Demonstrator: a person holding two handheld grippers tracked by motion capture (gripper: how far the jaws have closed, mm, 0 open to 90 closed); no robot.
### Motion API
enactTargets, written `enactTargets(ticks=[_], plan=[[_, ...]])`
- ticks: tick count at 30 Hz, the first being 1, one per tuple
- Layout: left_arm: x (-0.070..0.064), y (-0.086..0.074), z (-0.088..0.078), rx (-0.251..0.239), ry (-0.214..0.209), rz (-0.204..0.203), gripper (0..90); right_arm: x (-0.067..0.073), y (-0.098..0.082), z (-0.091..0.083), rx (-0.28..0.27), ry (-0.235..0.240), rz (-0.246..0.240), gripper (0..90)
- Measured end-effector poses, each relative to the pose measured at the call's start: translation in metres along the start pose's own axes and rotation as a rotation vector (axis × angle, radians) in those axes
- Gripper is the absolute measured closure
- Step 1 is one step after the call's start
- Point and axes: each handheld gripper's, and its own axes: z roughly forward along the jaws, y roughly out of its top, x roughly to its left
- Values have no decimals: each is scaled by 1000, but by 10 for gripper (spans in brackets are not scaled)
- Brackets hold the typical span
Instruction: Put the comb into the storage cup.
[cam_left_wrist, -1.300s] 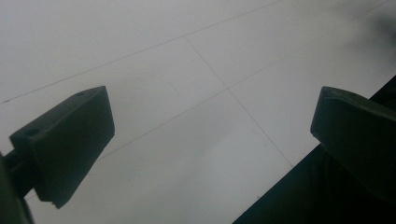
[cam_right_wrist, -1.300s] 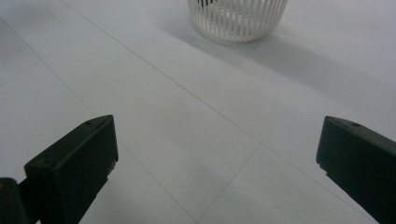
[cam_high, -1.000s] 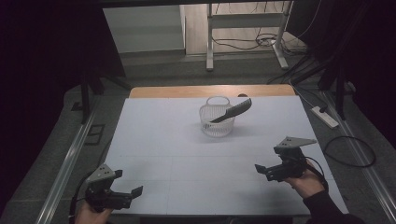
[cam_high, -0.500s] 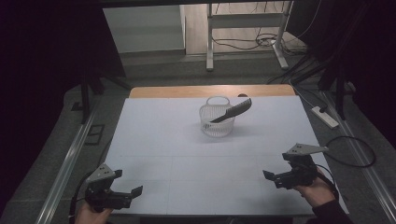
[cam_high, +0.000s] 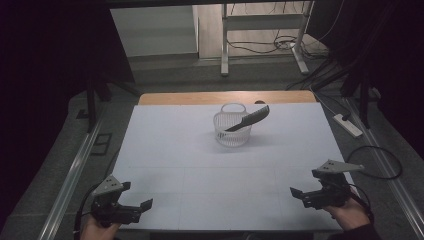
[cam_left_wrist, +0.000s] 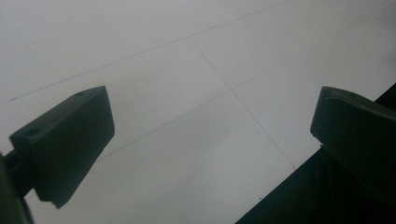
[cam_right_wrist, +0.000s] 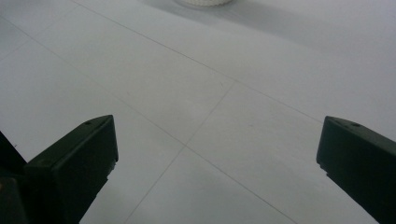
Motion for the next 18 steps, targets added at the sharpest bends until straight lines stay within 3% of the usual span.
enactTargets(ticks=[18], plan=[[0, 0, 0, -1, 5, -2, 0, -3, -13, -16, -4, -43, 43, 0]])
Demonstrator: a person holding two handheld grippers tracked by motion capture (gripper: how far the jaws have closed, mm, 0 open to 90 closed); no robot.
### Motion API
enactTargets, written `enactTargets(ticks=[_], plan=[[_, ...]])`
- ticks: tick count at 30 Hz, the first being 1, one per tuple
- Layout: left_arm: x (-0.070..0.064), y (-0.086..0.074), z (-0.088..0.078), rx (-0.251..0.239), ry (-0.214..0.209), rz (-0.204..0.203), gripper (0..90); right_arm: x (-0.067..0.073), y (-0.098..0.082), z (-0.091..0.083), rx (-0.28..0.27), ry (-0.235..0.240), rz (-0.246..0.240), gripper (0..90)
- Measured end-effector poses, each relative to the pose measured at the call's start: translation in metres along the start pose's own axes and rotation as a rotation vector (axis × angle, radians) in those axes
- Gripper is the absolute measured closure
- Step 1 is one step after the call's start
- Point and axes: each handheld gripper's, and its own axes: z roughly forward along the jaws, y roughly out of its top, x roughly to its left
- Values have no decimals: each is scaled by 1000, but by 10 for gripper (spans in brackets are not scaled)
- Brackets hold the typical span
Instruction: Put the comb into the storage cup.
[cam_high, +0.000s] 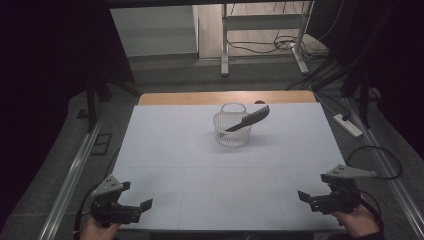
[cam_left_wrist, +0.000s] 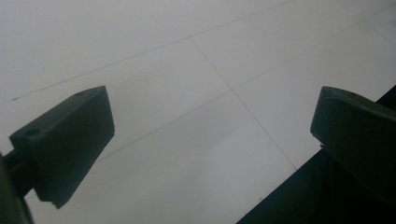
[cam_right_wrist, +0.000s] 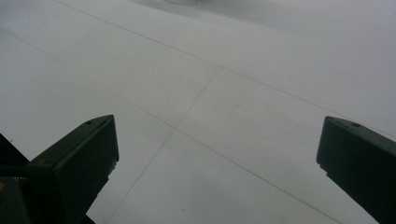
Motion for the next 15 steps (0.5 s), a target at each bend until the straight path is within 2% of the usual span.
enactTargets(ticks=[15], plan=[[0, 0, 0, -5, 2, -4, 0, -4, -11, -10, -2, -37, 14, 0]])
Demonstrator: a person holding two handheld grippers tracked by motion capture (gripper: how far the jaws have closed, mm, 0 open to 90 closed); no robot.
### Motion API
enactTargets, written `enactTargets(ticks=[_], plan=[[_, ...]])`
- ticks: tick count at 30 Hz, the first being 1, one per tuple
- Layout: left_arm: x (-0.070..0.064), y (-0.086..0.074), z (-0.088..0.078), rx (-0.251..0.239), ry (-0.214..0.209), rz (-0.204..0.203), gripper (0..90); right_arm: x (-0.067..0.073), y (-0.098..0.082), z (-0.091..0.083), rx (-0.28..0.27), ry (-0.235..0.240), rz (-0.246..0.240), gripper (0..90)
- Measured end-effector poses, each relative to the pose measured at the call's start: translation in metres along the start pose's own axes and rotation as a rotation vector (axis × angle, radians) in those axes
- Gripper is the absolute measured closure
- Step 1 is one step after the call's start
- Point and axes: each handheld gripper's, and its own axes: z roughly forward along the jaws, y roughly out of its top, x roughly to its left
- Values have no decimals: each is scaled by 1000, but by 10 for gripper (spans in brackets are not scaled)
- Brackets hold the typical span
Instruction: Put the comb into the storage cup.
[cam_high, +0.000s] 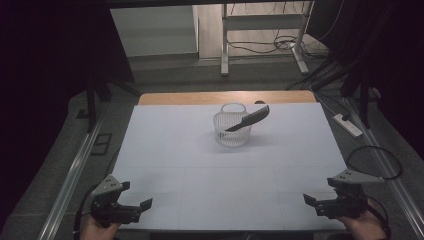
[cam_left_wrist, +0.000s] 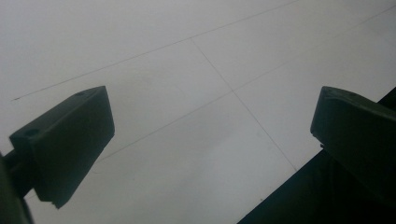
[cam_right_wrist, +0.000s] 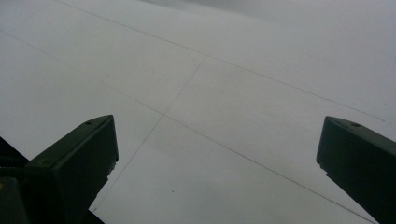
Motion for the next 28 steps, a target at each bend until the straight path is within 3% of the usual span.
enactTargets(ticks=[17, 28], plan=[[0, 0, 0, -2, 3, -1, 0, 0, -5, -8, 36, -52, 6, 0], [0, 0, 0, -1, 2, 0, 0, 4, -6, -3, 140, -109, -34, 0]])
